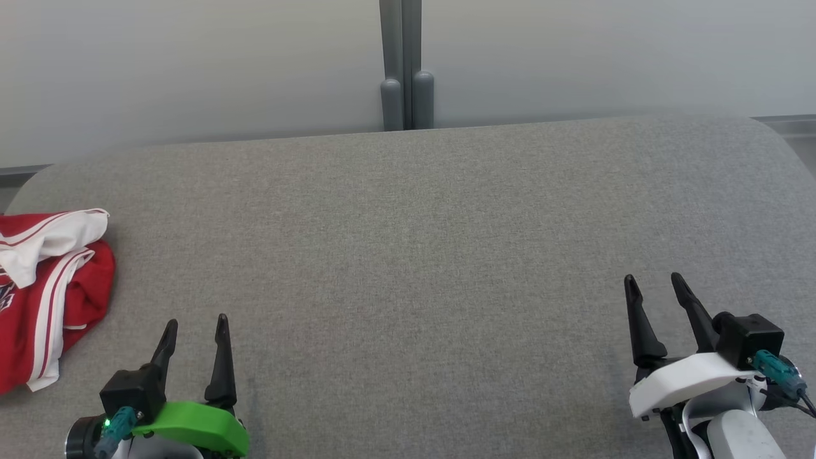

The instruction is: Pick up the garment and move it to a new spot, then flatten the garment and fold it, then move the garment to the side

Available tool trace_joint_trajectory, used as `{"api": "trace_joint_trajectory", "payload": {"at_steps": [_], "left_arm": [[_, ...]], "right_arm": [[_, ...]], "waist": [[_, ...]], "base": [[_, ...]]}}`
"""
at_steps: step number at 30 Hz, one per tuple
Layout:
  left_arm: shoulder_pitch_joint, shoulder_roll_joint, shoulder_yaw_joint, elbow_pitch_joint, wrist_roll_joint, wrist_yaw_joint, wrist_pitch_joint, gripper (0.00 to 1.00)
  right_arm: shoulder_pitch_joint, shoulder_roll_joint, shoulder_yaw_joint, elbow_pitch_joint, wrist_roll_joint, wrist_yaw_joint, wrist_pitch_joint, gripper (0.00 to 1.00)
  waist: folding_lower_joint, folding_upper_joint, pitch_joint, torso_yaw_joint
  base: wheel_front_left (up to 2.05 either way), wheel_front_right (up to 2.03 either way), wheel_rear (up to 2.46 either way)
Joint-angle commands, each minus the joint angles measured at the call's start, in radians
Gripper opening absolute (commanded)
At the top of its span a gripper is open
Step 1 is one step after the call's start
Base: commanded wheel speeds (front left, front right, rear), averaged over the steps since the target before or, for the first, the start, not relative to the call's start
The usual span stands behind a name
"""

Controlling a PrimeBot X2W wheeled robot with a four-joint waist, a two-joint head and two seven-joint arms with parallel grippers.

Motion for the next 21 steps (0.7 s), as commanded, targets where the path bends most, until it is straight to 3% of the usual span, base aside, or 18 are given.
{"api": "trace_joint_trajectory", "payload": {"at_steps": [1, 21], "left_arm": [[0.003, 0.005, 0.003, 0.001, 0.025, 0.002, -0.008, 1.0], [0.007, 0.001, 0.003, 0.019, 0.184, 0.007, -0.046, 1.0]], "right_arm": [[0.001, -0.003, -0.006, -0.002, -0.026, 0.0, -0.013, 1.0], [0.012, 0.009, -0.038, -0.004, -0.193, 0.0, -0.053, 1.0]], "waist": [[0.0, -0.0001, 0.0, -0.001], [0.0, -0.0001, 0.002, 0.0]], "base": [[0.0, 0.0, 0.0], [0.0, 0.0, 0.0]]}}
